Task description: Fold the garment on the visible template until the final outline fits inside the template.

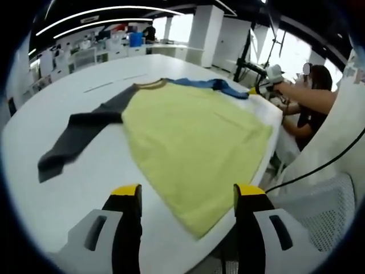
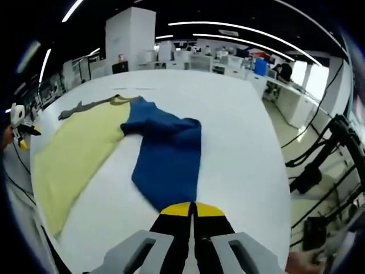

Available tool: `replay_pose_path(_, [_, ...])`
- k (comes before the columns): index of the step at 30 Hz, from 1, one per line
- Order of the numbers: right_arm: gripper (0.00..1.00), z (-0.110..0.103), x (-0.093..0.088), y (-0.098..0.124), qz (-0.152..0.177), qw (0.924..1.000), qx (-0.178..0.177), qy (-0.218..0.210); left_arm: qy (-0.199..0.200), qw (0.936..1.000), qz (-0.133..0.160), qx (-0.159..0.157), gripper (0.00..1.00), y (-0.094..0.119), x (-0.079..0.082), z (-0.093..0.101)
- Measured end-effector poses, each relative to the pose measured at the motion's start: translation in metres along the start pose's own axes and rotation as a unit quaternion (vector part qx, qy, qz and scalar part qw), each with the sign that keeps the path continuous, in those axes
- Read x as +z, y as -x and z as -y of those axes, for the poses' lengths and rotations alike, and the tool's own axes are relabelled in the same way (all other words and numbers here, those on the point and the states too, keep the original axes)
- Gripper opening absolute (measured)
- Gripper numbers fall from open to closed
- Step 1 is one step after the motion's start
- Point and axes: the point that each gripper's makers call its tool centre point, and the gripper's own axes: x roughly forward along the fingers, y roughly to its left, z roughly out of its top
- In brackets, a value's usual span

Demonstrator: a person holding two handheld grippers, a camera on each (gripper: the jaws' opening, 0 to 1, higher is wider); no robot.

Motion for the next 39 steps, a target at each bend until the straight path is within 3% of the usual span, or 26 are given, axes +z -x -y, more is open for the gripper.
replay_pose_path(6, [0.0,0.024,0.005,0.004,-0.014,0.9997,-0.018,0.01,0.001,1.0,-0.003,0.004,0.62,0.0,-0.001,0.0])
replay_pose_path(8, [0.0,0.022,0.009,0.005,-0.017,0.9995,-0.022,0.013,0.003,1.0,-0.004,0.006,0.62,0.0,-0.001,0.0])
replay_pose_path(29, [0.0,0.09,0.024,-0.015,-0.065,0.9952,-0.05,0.053,0.019,0.9993,-0.013,0.029,0.62,0.0,-0.004,0.0])
replay_pose_path(39, [0.0,0.106,0.03,-0.026,-0.081,0.9931,-0.051,0.069,0.025,0.9988,-0.014,0.039,0.61,-0.003,-0.001,-0.001])
